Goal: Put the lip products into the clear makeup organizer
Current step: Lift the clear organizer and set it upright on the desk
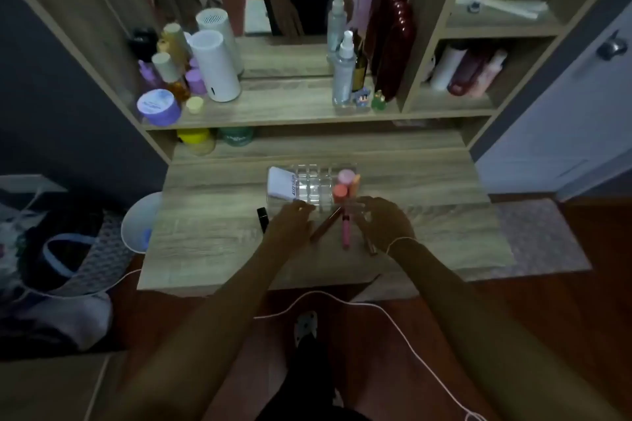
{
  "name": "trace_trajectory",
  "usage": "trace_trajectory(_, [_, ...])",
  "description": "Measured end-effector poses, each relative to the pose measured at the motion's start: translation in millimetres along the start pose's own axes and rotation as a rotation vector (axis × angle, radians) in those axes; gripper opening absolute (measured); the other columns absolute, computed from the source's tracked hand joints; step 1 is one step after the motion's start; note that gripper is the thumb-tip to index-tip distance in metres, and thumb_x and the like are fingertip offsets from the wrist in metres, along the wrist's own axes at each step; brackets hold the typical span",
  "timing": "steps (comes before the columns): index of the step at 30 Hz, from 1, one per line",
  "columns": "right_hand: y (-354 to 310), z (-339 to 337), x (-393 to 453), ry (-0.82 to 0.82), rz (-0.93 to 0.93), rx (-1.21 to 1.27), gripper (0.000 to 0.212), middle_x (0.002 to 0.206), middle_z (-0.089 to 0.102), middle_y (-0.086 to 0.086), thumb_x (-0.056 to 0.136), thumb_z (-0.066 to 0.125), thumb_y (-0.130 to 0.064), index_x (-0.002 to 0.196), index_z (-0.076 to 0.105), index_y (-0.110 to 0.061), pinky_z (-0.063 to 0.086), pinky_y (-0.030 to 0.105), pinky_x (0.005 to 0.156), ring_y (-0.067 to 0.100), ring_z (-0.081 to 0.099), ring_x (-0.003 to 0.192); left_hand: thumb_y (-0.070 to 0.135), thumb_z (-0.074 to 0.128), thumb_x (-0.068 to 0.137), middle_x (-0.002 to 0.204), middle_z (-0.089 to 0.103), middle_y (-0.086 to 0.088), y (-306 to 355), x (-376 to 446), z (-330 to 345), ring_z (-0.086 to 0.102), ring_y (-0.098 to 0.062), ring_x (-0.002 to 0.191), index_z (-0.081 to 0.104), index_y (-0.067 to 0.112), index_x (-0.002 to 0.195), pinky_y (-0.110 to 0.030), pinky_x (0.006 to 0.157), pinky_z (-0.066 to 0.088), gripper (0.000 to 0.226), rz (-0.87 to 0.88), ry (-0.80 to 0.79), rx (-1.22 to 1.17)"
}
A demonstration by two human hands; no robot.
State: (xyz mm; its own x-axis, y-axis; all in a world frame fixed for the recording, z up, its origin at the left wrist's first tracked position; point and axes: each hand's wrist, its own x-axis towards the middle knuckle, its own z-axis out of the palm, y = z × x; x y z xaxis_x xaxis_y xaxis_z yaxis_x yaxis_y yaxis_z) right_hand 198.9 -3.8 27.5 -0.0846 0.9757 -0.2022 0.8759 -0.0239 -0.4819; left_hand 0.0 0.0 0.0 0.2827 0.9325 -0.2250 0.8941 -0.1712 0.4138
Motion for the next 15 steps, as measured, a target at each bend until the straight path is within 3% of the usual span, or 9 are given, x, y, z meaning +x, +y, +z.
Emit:
trace_trajectory(6, [-19, 41, 14, -0.078, 0.039, 0.119, 0.037, 0.126, 0.059, 0.018, 0.085, 0.058, -0.019, 0.123, 0.058, -0.016, 0.049, 0.041, 0.092, 0.035, 0.058, 0.111, 0.008, 0.048, 0.091, 0.122, 0.054, -0.019, -25, 5, 18, 0.052, -0.032, 0.113, 0.055, 0.003, 0.116, -0.042, 0.082, 0.052, 0.026, -0.089, 0.105, 0.095])
trace_trajectory(12, [-32, 68, 32, -0.131, 0.059, 0.003, 0.024, 0.107, 0.064, 0.019, 0.088, 0.057, -0.024, 0.100, 0.063, -0.004, 0.050, 0.044, 0.090, 0.035, 0.059, 0.103, -0.003, 0.057, 0.082, 0.106, 0.061, -0.023, -34, 8, 19, 0.060, -0.037, 0.092, 0.057, 0.000, 0.107, -0.044, 0.063, 0.055, 0.026, -0.103, 0.145, 0.134])
trace_trajectory(15, [-38, 77, 33, -0.197, 0.030, -0.067, 0.028, 0.115, 0.059, 0.021, 0.091, 0.053, -0.025, 0.107, 0.060, -0.003, 0.045, 0.043, 0.089, 0.036, 0.055, 0.107, -0.003, 0.062, 0.079, 0.104, 0.062, -0.024, -36, 8, 21, 0.062, -0.035, 0.085, 0.057, 0.000, 0.108, -0.040, 0.059, 0.054, 0.030, -0.101, 0.117, 0.176])
